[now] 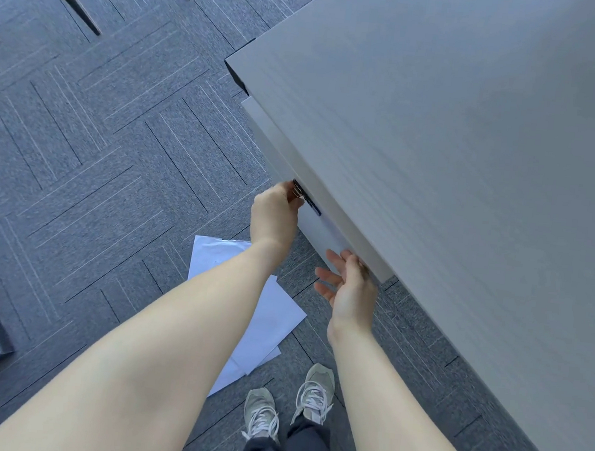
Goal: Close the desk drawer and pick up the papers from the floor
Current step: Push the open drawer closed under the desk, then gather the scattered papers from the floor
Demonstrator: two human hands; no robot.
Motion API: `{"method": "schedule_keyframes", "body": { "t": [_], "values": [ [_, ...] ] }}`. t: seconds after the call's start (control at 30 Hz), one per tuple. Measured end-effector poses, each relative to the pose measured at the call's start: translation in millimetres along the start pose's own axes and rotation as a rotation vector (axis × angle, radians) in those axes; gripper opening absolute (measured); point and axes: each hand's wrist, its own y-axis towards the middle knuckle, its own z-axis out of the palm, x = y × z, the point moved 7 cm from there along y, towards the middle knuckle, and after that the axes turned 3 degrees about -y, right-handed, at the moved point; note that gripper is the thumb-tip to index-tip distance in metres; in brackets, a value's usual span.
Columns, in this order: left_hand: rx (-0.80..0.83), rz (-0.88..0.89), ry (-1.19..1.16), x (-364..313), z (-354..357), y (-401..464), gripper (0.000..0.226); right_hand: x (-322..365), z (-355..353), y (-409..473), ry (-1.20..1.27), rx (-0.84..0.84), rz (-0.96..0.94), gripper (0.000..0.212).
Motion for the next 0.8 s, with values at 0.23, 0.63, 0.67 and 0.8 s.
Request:
{"method": "schedule_keyframes", "body": {
  "t": [0.23, 0.63, 0.67, 0.8],
  "values": [
    [0.031, 0.207, 0.288, -7, -2, 1, 0.034, -1, 0, -2, -0.058, 0.019, -0.021, 0.019],
    [0.283, 0.031, 0.072, 34, -48, -5, 0.036, -1, 40, -36, -0.183, 0.021, -0.069, 0.023],
    [0.292, 0.017, 0.041, 52, -63, -12, 0.034, -6, 46, -44, -0.228, 0.015, -0.077, 0.024],
    [0.405, -0.144, -0.010, 168, -119, -34, 0.032, -58, 76, -77, -0.379, -0.023, -0.054, 0.025]
  ]
}}
